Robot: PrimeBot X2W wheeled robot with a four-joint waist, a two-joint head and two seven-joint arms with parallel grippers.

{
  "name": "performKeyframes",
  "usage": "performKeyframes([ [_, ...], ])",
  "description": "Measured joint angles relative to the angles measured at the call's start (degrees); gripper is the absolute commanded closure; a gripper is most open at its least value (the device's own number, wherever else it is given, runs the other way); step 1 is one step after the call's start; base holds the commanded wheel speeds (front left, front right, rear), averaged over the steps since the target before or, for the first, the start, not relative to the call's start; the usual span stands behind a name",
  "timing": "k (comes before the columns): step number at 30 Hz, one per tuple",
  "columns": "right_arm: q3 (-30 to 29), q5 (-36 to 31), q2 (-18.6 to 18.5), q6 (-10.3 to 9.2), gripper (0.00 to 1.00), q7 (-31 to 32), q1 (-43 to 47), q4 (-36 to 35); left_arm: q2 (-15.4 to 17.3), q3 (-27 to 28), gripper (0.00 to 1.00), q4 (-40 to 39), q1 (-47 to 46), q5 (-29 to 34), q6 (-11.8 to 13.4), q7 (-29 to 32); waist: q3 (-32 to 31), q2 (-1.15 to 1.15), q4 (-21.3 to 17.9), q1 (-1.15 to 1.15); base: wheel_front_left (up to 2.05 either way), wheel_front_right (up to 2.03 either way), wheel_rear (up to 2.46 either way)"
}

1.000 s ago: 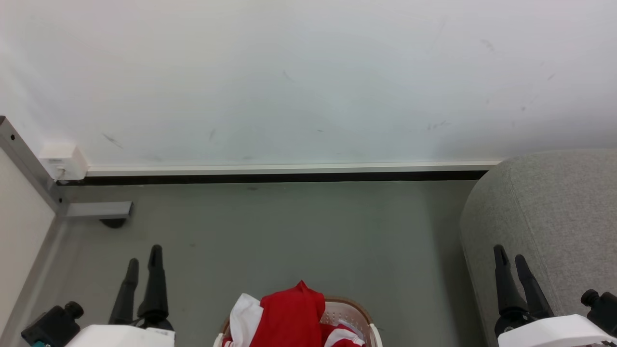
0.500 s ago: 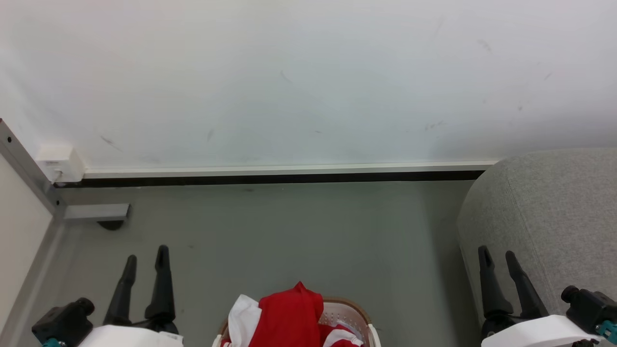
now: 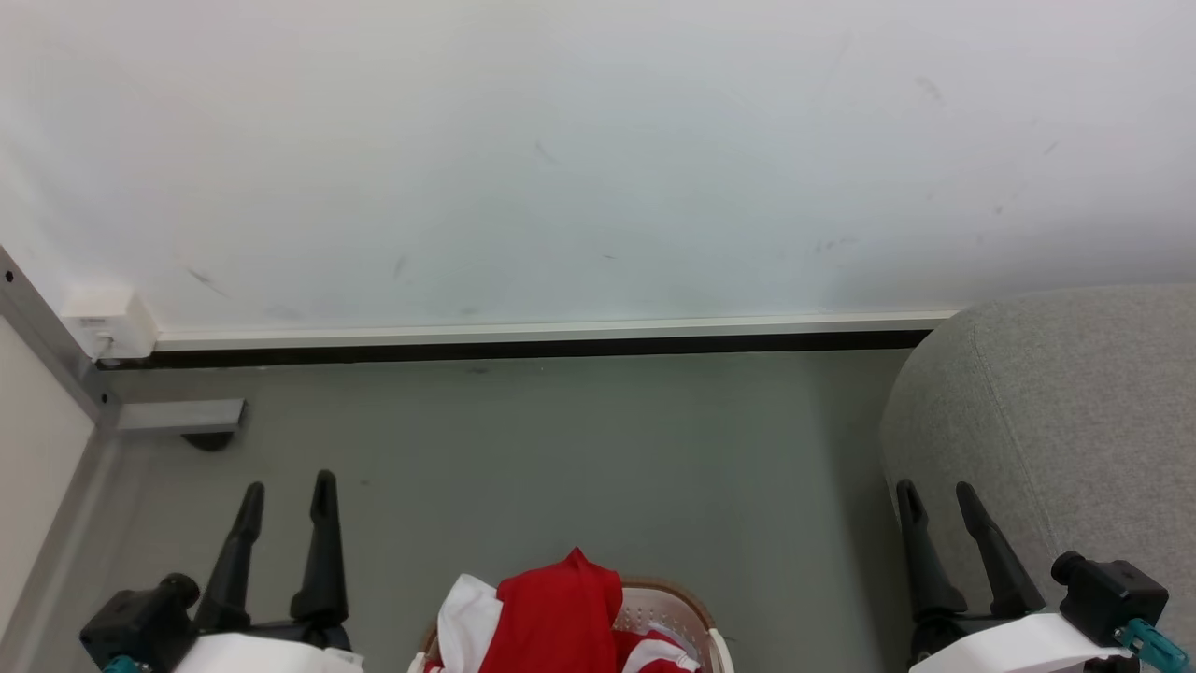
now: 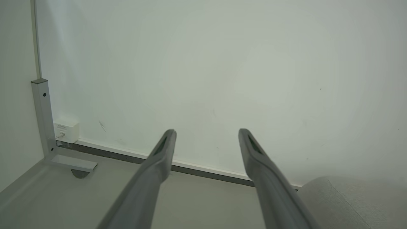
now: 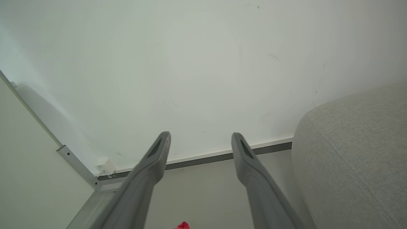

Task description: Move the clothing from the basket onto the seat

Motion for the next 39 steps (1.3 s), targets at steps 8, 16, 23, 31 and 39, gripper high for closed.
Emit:
performKeyframes([
  [8,0.9,-3.3,0.0,0.00,0.00,-1.1,-0.3,0.3,0.3,-0.6,0.00,0.0,0.3,4.0,0.4,-1.1,0.0,0.00,-0.1,0.00,0.00,0.00,0.00],
  [16,1.7,-6.3,0.0,0.00,0.00,-1.9,-0.5,0.6,0.3,-1.0,0.00,-0.2,0.5,7.4,0.7,-2.1,0.0,0.00,-0.1,0.00,0.00,0.00,0.00],
  [23,1.8,-9.2,0.0,0.00,0.00,-2.7,-0.6,0.7,0.4,-1.1,0.00,-0.6,0.6,10.4,0.5,-2.7,0.2,0.00,-0.3,0.00,0.00,0.00,0.00],
  [31,2.0,-11.8,0.0,0.00,0.00,-3.6,-0.9,0.8,0.3,-0.8,0.00,-0.8,0.7,13.5,0.4,-3.7,0.3,0.00,-0.6,0.00,0.00,0.00,0.00],
  [39,2.5,-14.3,0.0,0.00,0.00,-4.6,-0.9,1.1,0.2,-0.6,0.00,-1.4,1.2,16.9,0.4,-4.6,0.2,0.00,-0.6,0.00,0.00,0.00,0.00],
])
